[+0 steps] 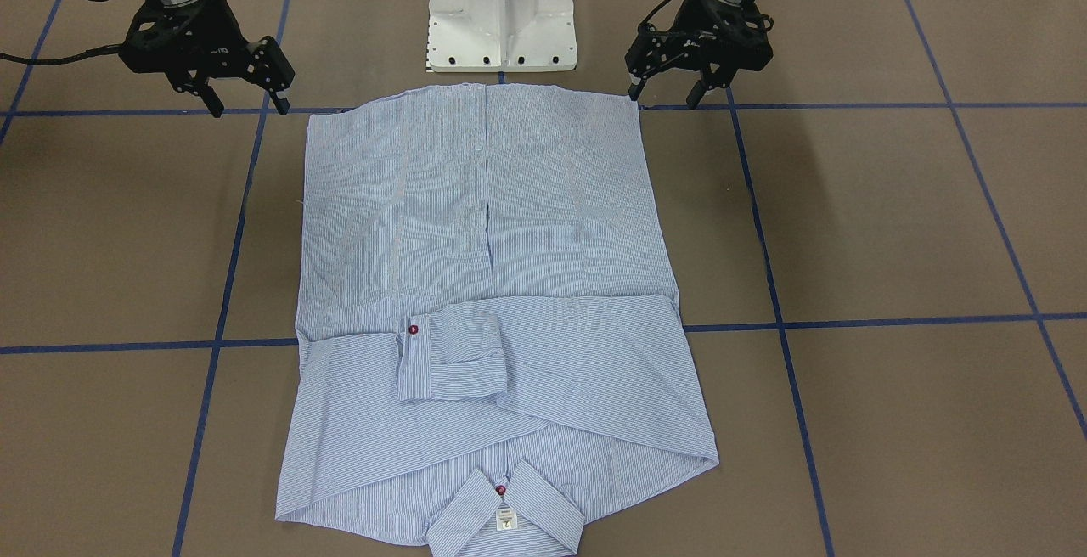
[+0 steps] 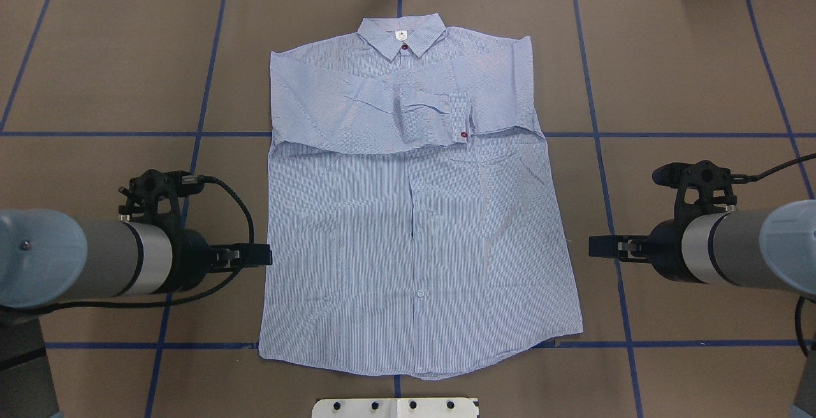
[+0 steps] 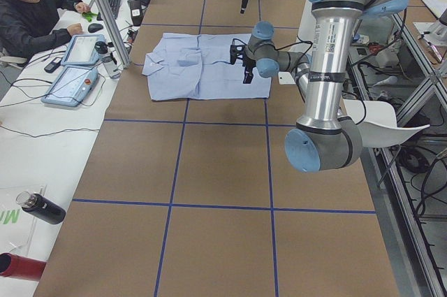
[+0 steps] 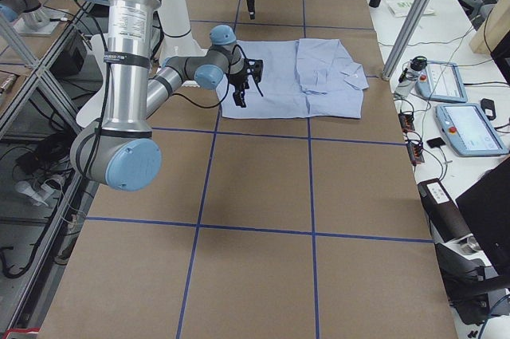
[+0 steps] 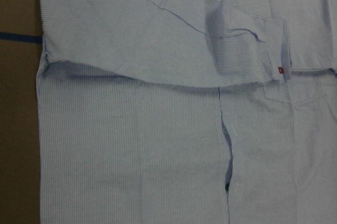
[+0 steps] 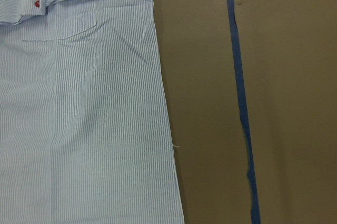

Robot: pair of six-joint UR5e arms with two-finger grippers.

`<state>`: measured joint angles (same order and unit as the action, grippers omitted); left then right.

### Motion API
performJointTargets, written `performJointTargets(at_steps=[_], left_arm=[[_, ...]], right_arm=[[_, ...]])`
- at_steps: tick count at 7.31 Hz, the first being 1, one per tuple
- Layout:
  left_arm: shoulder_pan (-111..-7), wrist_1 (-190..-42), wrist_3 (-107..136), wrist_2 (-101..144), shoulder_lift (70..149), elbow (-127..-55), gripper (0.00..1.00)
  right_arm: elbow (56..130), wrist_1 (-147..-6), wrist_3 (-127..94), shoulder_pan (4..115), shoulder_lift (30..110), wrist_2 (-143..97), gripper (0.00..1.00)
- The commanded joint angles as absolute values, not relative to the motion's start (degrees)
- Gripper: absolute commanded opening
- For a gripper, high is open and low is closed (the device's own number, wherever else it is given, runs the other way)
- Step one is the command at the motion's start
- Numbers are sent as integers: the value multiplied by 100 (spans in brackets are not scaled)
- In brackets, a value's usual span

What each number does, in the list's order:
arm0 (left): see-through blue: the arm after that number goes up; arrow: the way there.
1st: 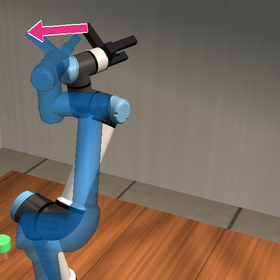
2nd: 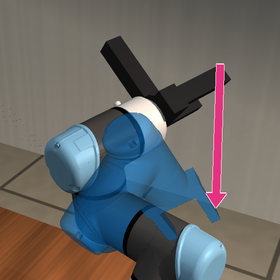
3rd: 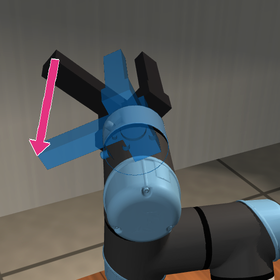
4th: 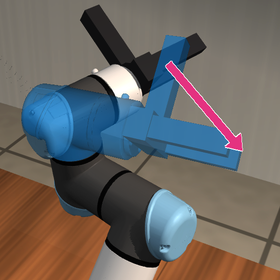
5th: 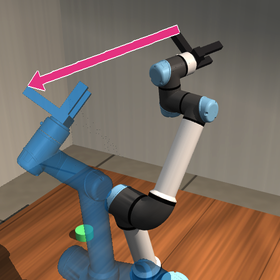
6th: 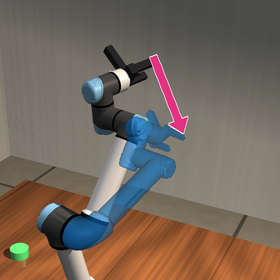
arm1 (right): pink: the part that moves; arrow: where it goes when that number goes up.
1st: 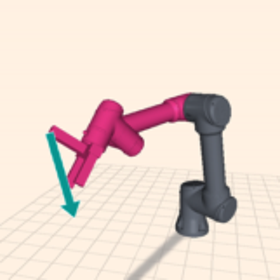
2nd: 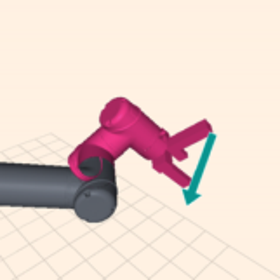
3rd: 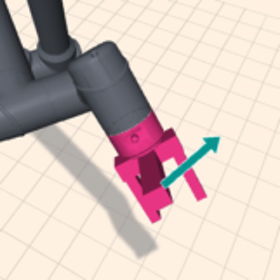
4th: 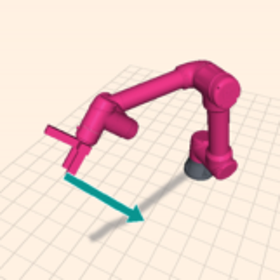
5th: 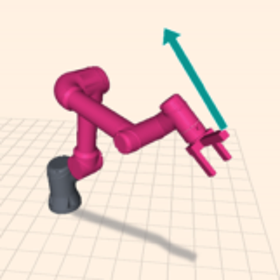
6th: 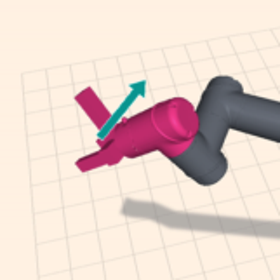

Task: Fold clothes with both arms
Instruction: 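Release the sleeve with the left gripper while the right gripper lowers beside the shirt, then move both grippers down along the shirt sides toward the hem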

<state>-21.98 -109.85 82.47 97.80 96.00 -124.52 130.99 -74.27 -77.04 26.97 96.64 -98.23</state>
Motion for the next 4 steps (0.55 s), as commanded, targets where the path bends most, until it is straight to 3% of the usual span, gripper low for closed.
performJointTargets(at_steps=[1,3,4], left_arm=[[-1811,-11083,8613,9554,9597,-12016,100],[-1706,-11083,8848,9554,9973,-11560,99],[-1566,-11074,9016,9554,10097,-11410,92]], right_arm=[[13096,-7418,-7743,2610,9659,-9747,100],[13096,-7418,-7752,2610,9659,-9747,100],[13087,-7418,-7743,2610,9659,-9747,100]])
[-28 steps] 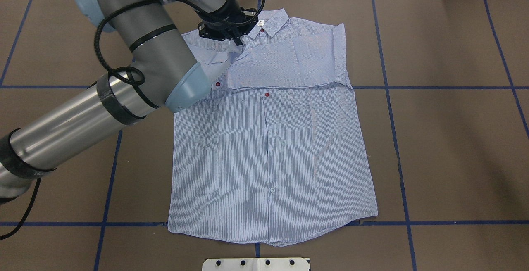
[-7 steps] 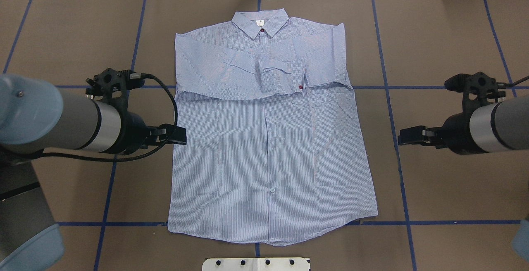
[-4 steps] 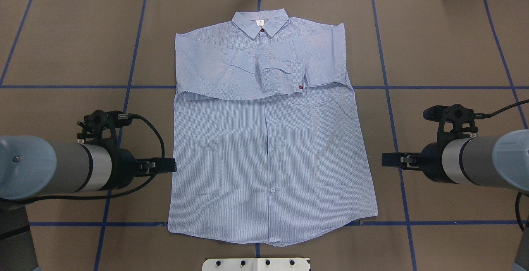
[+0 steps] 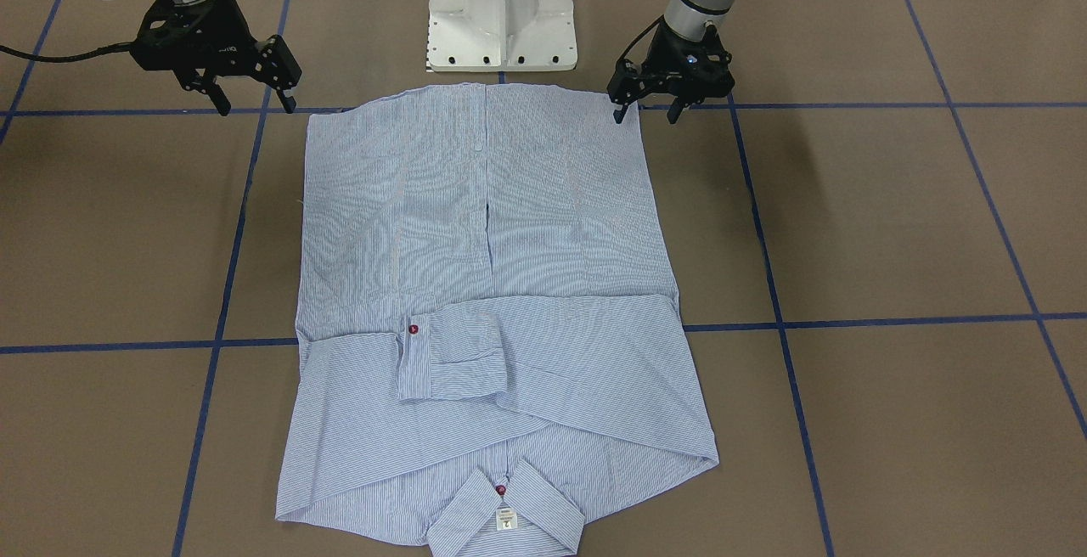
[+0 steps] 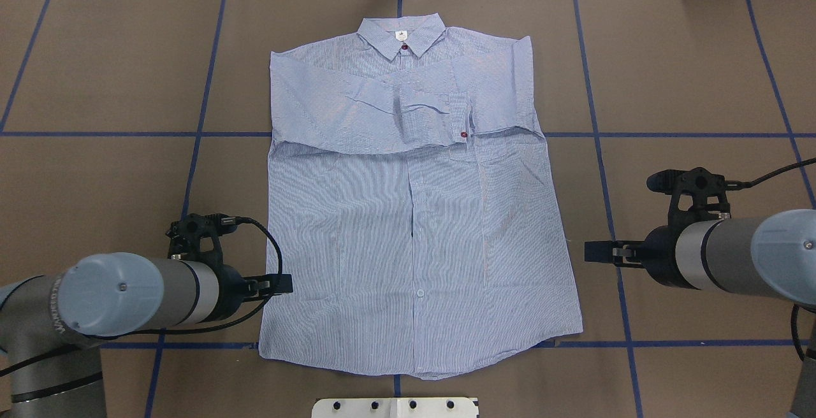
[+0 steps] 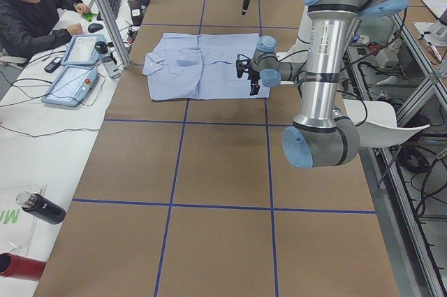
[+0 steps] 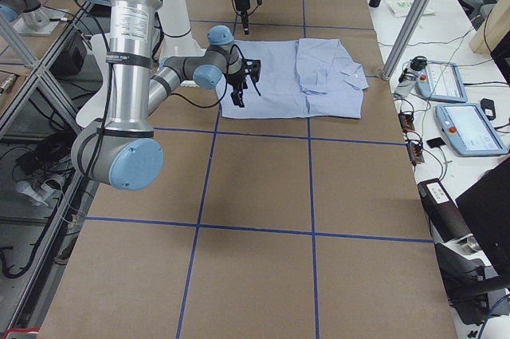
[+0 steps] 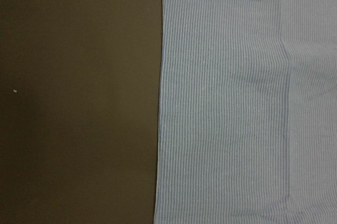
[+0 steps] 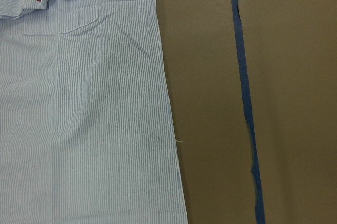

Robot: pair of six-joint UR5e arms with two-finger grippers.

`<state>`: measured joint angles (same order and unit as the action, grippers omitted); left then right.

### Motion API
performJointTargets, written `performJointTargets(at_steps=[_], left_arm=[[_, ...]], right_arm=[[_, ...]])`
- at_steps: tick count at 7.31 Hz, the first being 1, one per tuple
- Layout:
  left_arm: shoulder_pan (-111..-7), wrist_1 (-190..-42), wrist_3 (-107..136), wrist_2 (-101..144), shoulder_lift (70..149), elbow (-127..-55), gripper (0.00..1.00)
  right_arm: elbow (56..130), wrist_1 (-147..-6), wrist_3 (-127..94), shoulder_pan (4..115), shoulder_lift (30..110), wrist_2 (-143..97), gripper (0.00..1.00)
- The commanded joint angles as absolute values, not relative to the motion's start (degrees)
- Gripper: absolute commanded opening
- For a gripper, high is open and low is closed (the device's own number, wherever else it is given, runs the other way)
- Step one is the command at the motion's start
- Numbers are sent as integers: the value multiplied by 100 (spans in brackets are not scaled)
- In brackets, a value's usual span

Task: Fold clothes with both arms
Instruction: 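Move both grippers down along the shirt sides toward the hem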

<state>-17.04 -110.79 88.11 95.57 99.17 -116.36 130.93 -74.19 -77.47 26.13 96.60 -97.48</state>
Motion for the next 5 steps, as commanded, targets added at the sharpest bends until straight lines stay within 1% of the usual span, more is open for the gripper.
performJointTargets(at_steps=[1,2,4,5], left_arm=[[-1521,-11074,9026,9554,10099,-11408,81],[-1521,-11066,9009,9545,10064,-11417,68],[-1425,-11030,9000,9545,10037,-11426,67],[-1363,-11022,9000,9545,10020,-11417,64]], right_arm=[[13087,-7418,-7743,2610,9659,-9747,100],[13087,-7418,-7743,2610,9659,-9747,100],[13096,-7418,-7743,2610,9659,-9747,100],[13096,-7418,-7752,2610,9659,-9747,100]])
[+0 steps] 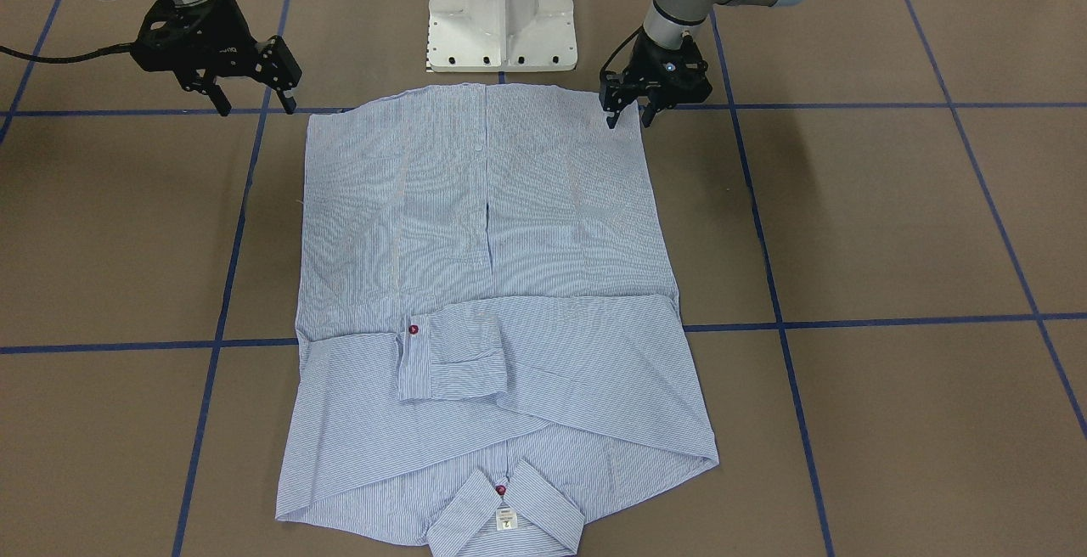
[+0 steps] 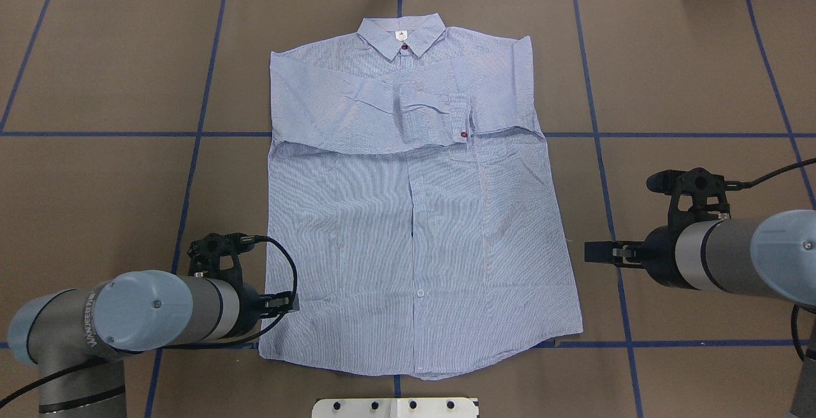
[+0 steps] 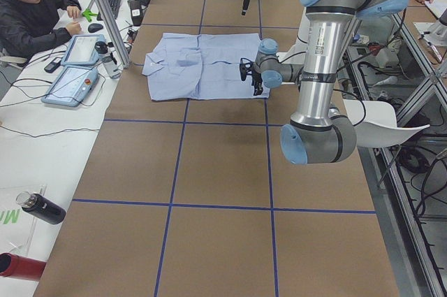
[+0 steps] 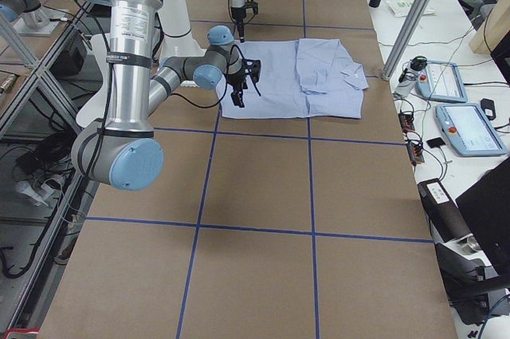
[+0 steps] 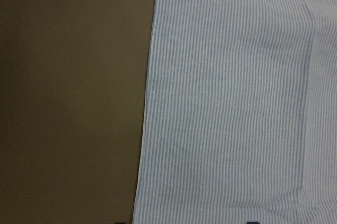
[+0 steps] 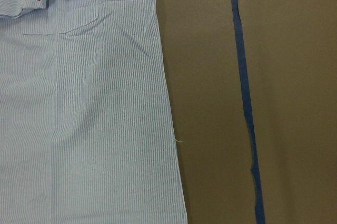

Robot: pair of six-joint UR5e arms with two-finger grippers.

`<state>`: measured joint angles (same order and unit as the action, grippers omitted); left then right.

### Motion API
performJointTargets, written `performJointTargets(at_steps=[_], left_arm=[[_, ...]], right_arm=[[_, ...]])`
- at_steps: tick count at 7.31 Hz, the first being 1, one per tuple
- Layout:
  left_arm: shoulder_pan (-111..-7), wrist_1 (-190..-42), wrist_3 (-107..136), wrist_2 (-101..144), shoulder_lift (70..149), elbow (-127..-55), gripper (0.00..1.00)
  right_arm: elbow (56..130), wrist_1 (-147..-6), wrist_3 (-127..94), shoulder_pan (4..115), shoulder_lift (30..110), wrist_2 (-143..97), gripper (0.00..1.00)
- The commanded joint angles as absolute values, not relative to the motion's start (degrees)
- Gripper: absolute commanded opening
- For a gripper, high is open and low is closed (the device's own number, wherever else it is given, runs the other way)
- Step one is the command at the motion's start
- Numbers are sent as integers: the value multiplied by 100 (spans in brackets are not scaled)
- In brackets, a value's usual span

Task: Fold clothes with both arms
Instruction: 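Move both grippers down along the shirt sides toward the hem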

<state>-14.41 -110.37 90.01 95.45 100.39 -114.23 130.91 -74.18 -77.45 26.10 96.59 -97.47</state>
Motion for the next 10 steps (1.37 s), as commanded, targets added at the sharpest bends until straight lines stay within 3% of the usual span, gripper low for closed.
performJointTargets(at_steps=[1,6,10], left_arm=[[-1319,-11021,9000,9554,10011,-11417,64],[-1195,-11021,8991,9571,9896,-11426,63],[-1125,-11021,9009,9598,9897,-11434,47]], right_arm=[[13087,-7418,-7743,2610,9659,-9747,100],[13096,-7418,-7752,2610,9659,-9747,100],[13096,-7418,-7743,2610,9659,-9747,100]])
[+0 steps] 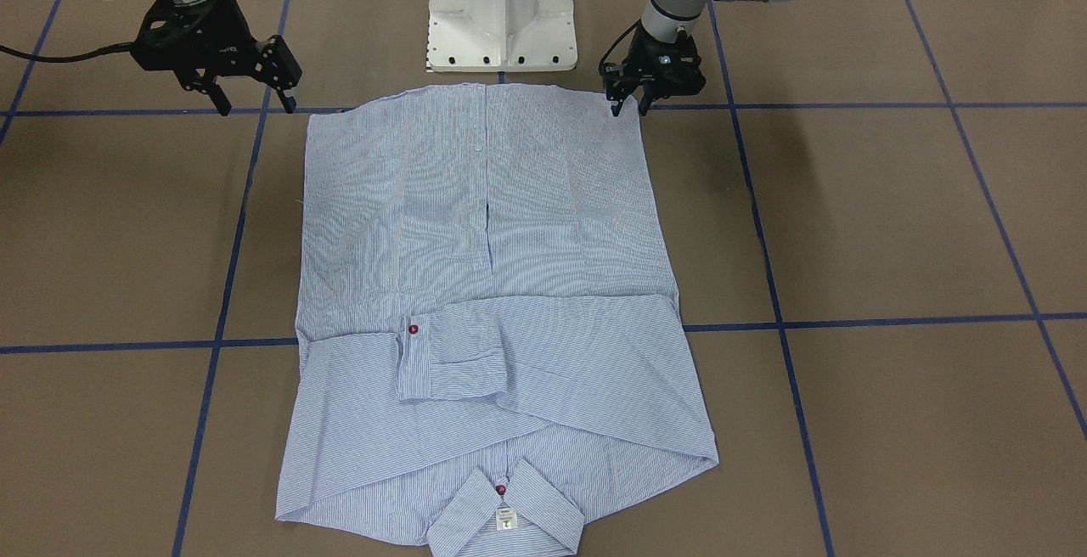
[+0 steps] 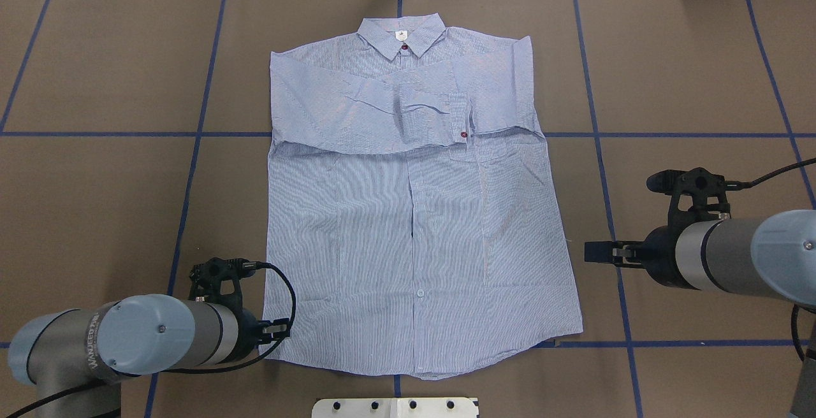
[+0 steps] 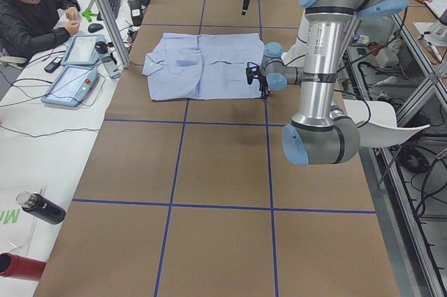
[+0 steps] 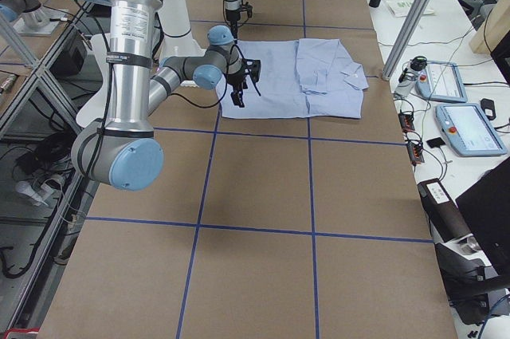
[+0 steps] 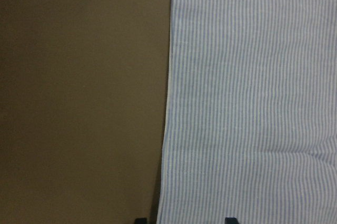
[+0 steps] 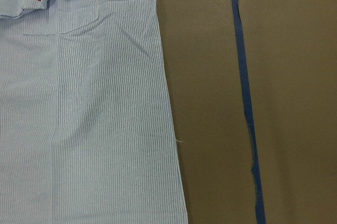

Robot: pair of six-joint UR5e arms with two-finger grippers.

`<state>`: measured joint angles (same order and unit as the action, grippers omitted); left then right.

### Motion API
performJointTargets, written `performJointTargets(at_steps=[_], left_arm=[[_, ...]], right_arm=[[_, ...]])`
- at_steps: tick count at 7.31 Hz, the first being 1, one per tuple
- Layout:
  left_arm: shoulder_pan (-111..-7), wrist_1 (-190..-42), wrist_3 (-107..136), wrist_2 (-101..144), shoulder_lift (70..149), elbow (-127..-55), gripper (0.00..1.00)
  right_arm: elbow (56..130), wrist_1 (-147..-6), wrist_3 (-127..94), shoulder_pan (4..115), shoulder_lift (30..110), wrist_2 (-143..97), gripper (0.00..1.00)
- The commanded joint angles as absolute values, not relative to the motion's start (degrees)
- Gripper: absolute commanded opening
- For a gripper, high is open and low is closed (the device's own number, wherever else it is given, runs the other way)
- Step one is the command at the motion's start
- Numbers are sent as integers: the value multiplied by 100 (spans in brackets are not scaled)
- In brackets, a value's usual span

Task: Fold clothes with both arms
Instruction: 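Move both grippers down along the shirt sides toward the hem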

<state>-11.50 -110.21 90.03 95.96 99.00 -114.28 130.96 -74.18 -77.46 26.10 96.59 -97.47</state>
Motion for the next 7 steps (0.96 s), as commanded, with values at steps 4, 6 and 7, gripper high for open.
performJointTargets(at_steps=[4,6,7], left_arm=[[-1055,-11013,9009,9606,9896,-11426,46],[-1037,-11004,9044,9615,9853,-11487,0],[-1046,-11004,9035,9615,9853,-11505,0]], right_arm=[[13096,-7418,-7743,2610,9659,-9747,100],[13070,-7418,-7743,2610,9694,-9756,100],[13069,-7357,-7734,2584,9790,-9773,100]])
